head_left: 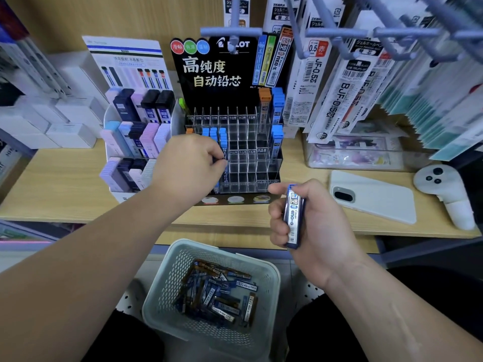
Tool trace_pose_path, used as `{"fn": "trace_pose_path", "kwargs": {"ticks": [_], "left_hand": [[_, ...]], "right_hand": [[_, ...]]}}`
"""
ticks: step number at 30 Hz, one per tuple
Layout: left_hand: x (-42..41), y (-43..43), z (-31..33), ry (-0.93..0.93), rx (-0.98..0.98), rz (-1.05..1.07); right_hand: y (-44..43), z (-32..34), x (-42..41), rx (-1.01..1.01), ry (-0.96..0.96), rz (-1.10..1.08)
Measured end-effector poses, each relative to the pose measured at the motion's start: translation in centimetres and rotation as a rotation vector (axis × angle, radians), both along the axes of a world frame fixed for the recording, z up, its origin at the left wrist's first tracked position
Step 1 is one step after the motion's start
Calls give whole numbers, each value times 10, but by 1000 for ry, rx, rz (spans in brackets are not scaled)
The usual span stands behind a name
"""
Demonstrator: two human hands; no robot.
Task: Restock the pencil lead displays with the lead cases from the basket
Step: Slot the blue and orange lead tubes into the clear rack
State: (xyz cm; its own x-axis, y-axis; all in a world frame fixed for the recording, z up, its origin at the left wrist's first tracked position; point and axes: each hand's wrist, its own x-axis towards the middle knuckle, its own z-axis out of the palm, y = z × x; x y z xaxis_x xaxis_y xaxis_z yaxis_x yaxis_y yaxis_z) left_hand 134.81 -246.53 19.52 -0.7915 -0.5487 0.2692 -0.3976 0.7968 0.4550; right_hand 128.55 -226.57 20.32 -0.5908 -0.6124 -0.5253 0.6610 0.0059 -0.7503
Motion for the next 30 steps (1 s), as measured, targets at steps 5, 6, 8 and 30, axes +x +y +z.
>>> {"fn": "trace_pose_path", "kwargs": {"ticks": [5, 6, 8, 30], "left_hand": [[11, 29, 25, 102, 360, -89], [13, 36, 29, 118, 469, -112], [17, 47, 34, 117, 713, -172], [25, 53, 30, -45, 1123, -322]], "right_hand": [[-2, 0, 1, -69, -89, 26], [-3, 0, 2, -68, -95, 47], [-4, 1, 5, -85, -99, 122], [-2, 13, 16, -160, 47, 202]]}}
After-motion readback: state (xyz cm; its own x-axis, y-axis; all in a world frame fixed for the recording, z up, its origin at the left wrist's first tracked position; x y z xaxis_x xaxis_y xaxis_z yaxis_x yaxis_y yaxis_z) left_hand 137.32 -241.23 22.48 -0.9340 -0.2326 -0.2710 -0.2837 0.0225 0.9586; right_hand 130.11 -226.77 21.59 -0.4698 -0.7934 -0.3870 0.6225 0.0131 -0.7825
